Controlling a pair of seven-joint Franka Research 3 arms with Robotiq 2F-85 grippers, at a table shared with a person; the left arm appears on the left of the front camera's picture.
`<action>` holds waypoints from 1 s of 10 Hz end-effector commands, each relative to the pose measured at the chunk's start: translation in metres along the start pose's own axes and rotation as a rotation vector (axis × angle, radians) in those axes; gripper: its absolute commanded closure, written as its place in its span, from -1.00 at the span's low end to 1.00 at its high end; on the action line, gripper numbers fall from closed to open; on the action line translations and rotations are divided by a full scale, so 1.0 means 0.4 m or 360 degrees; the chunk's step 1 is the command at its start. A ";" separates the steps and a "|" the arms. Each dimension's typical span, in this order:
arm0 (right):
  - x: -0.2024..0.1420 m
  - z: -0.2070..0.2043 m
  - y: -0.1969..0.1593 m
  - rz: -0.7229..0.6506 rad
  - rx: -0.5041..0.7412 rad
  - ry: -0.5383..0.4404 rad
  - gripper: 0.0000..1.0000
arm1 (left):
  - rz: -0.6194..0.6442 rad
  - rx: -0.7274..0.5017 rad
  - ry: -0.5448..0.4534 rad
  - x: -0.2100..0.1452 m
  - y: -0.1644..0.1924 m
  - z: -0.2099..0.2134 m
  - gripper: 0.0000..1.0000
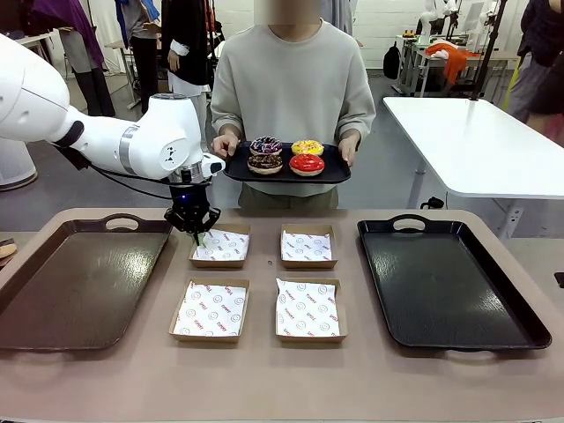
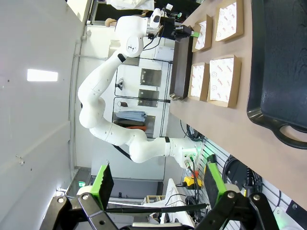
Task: Individually package the donuts and arrange them on the tray.
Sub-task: Pick up one Paper togo box.
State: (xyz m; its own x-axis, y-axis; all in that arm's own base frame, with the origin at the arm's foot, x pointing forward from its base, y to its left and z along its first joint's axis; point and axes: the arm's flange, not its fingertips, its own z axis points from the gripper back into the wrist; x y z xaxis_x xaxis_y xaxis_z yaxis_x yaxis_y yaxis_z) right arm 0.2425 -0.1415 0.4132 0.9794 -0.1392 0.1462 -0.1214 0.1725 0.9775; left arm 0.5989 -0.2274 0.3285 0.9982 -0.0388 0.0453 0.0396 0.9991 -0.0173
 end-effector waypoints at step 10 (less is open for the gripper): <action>-0.001 0.003 0.000 0.0011 0.0017 -0.0002 -1.00 | 0.0050 -0.0033 -0.0011 -0.217 -0.006 0.381 1.00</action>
State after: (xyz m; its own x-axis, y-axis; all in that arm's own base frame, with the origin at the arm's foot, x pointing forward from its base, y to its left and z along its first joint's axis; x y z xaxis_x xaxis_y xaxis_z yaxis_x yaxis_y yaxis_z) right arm 0.2426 -0.1413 0.4130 0.9797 -0.1384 0.1453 -0.1206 0.1724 0.9776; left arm 0.5163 -0.2240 0.4727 0.9991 -0.0284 0.0310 0.0292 0.9993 -0.0251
